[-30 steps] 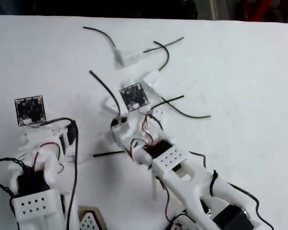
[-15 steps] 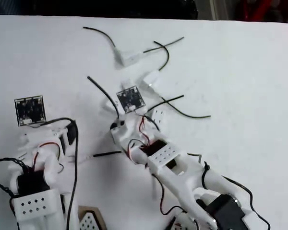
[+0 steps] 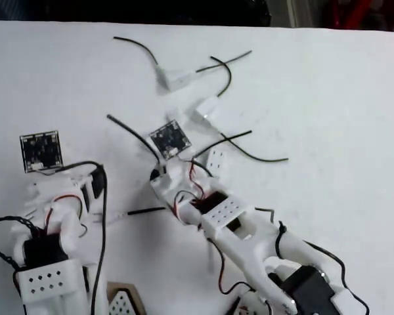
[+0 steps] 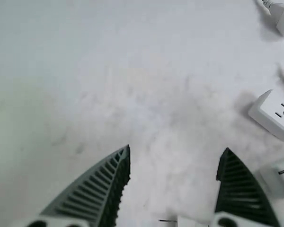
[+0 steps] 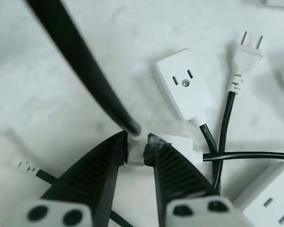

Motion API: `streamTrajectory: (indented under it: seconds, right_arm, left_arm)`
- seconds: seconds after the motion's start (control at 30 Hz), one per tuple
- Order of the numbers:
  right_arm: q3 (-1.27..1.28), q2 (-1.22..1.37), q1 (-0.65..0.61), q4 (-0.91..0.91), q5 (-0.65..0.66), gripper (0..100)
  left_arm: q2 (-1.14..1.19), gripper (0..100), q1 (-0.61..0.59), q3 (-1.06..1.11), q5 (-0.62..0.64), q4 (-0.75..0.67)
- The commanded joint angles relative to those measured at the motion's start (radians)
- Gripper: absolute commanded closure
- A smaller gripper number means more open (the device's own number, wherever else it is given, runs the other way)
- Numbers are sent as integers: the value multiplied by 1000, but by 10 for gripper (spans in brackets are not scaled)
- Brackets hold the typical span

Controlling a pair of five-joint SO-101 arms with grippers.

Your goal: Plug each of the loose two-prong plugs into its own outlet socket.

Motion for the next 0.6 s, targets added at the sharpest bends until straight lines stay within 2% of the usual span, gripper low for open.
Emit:
streamTrajectory:
  seconds: [0.0, 0.3, 0.57]
  right_arm:
    - [-12, 70, -8, -10, 41, 981]
    - [-43, 108, -22, 10, 40, 981]
    - [-97, 117, -25, 148, 68, 981]
  left_arm:
    - [-8, 706, -7, -8, 8, -17]
    - [-8, 706, -7, -8, 5, -17]
    - [-8, 706, -7, -8, 5, -17]
